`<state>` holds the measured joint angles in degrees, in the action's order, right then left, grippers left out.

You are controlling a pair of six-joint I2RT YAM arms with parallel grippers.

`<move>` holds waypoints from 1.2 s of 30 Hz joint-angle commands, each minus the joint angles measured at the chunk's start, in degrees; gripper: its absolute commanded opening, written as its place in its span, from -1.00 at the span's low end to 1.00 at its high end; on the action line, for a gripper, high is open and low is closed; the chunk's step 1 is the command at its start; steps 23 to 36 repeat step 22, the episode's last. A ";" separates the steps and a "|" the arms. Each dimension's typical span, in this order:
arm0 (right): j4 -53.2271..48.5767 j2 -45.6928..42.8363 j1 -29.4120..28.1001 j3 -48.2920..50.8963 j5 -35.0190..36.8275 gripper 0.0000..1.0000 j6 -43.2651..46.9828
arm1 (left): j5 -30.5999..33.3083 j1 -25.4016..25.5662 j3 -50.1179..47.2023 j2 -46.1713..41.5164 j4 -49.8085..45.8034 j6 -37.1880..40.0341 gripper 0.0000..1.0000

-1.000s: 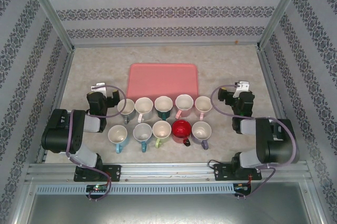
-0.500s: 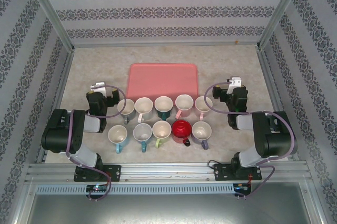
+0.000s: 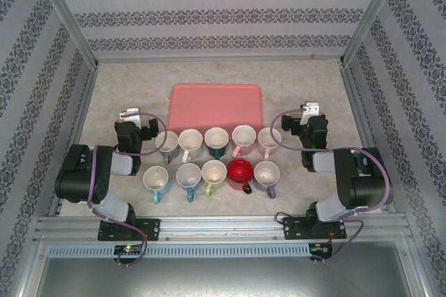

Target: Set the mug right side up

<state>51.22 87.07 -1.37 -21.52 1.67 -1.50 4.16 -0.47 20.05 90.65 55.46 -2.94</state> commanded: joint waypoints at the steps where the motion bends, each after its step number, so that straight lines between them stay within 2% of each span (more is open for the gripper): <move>1: 0.55 -0.46 0.05 -0.45 0.68 0.96 0.17 | -3.25 0.11 1.73 0.06 -1.28 2.02 1.00; 4: 0.55 -0.46 0.06 -0.45 0.61 0.96 0.16 | -5.54 0.12 2.44 0.15 -2.67 2.94 1.00; 36: 0.55 -0.43 0.14 -0.45 0.53 0.96 0.16 | -5.68 0.12 2.35 0.22 -2.34 2.94 1.00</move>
